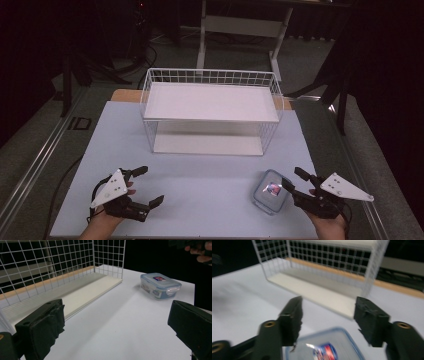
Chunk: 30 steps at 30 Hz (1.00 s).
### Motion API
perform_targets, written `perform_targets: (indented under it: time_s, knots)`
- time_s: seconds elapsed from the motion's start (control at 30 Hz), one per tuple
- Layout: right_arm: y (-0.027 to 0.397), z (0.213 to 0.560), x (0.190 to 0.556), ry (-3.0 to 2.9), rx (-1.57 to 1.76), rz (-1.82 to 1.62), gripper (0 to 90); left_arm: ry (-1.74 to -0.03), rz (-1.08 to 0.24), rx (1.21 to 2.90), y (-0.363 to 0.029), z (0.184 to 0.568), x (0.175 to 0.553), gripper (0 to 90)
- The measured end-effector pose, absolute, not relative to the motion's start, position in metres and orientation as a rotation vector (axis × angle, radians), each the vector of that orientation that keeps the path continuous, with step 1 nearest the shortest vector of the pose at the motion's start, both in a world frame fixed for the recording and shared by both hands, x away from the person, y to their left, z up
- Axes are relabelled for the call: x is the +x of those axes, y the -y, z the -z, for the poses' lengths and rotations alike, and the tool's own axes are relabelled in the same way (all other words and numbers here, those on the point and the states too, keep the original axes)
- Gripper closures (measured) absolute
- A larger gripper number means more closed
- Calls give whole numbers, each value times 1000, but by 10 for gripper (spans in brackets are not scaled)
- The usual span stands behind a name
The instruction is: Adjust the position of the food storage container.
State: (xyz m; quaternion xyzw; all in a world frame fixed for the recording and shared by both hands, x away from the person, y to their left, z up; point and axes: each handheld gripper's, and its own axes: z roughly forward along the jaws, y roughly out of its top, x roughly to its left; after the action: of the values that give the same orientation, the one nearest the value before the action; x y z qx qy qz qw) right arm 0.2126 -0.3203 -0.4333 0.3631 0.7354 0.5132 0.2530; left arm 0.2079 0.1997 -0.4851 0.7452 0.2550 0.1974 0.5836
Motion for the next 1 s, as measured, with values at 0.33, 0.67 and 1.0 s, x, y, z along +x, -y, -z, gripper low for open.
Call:
perform_targets:
  time_s: [0.33,0.67,1.0]
  knots:
    - [344,470,204,-2154,1057,-1305,791,-599,-460,1732,-201,485,208,18]
    - [357,499,194,-2323,999,-1193,899,-594,-469,1735,-199,485,207,19]
    - [360,523,199,-2388,1026,-1105,900,-587,-474,1743,-197,485,207,18]
